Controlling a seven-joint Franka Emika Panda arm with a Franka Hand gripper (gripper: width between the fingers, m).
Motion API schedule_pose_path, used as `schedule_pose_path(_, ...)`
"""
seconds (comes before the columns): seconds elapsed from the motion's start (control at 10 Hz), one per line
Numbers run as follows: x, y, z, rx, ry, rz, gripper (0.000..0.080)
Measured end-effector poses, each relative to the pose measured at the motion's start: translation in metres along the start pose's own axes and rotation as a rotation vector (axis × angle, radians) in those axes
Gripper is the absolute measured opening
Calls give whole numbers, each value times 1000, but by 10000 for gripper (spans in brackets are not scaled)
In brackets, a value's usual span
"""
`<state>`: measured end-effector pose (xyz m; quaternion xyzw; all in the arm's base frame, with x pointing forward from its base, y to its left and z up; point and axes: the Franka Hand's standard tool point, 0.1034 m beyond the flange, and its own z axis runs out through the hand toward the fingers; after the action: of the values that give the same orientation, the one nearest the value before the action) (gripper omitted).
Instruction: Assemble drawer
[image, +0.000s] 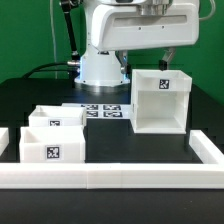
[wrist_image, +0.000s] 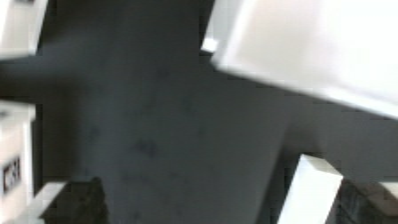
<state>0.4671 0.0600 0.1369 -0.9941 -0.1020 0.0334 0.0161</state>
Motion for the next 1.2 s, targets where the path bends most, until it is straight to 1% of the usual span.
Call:
schedule_pose_path(0.2,-18,-26,-1,-9,-12,98,650)
schedule_pose_path(0.5,-40,-56,4,6,-15,131,650)
schedule_pose_path(0.7,-37,-52,4,7,-14,135,650)
schedule_pose_path(0.9,-38,-53,5,7,-15,139,650)
schedule_pose_path(1.0,-44,-63,9,9,-20,203,650)
schedule_pose_path(1.1,-47,-73,10,9,-24,201,650)
schedule_pose_path(1.2,-48,-79,11,8,-25,204,650)
